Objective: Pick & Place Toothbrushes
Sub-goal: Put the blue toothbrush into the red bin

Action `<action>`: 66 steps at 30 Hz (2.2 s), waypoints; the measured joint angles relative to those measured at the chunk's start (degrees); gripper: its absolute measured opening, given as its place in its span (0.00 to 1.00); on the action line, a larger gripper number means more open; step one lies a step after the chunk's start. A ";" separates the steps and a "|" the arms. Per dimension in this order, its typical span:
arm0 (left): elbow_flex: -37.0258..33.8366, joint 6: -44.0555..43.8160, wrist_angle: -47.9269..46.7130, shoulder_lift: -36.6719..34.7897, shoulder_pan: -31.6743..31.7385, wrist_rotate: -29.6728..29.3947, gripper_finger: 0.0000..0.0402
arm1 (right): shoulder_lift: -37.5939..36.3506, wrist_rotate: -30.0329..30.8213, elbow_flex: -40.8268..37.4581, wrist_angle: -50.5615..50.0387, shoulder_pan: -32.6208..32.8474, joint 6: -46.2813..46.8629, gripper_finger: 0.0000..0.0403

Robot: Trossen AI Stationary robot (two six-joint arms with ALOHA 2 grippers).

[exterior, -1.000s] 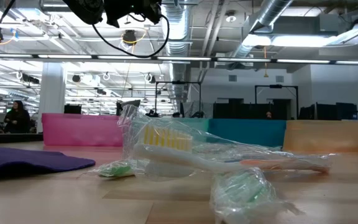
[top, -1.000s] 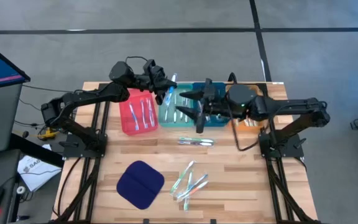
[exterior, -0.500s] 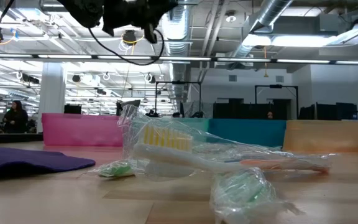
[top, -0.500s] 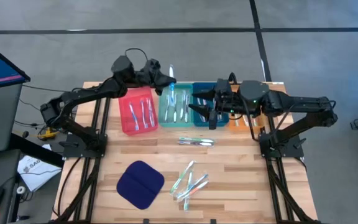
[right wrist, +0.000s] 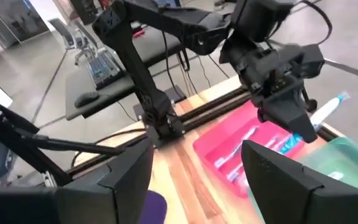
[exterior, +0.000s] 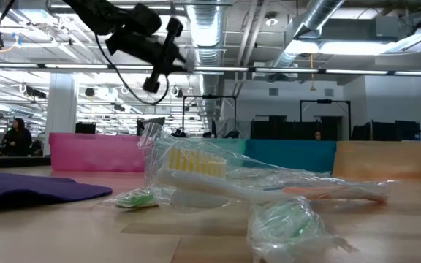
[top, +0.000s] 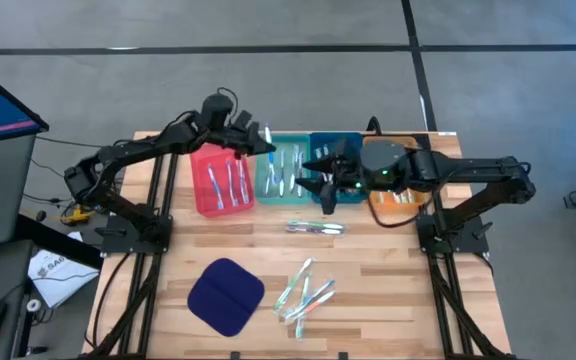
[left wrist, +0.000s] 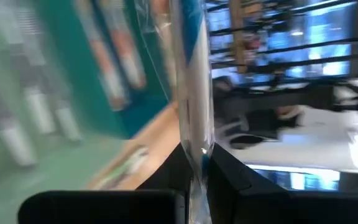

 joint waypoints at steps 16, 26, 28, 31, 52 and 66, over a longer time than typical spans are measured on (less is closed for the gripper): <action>-15.81 -0.43 -8.91 -4.38 7.89 -16.34 0.04 | -1.21 -0.18 0.07 1.64 0.89 -2.01 0.60; -15.70 2.06 -26.32 -9.35 7.47 -27.17 0.04 | -1.70 -0.36 0.07 0.06 1.18 -2.19 0.60; -15.70 2.25 -28.14 -9.33 7.78 -27.25 0.04 | -1.69 -0.39 0.07 -0.49 1.18 -2.23 0.60; -15.70 2.54 -29.79 -9.25 8.53 -27.55 0.04 | -1.70 -0.36 0.07 -1.37 1.10 -3.37 0.60; -15.25 8.69 -32.66 -1.82 8.30 -33.09 0.04 | -1.70 -0.34 0.07 -2.85 0.69 -4.63 0.60; -10.47 11.53 -32.40 6.77 7.86 -33.48 0.10 | -1.20 -0.34 0.07 -1.54 -0.44 -4.61 0.60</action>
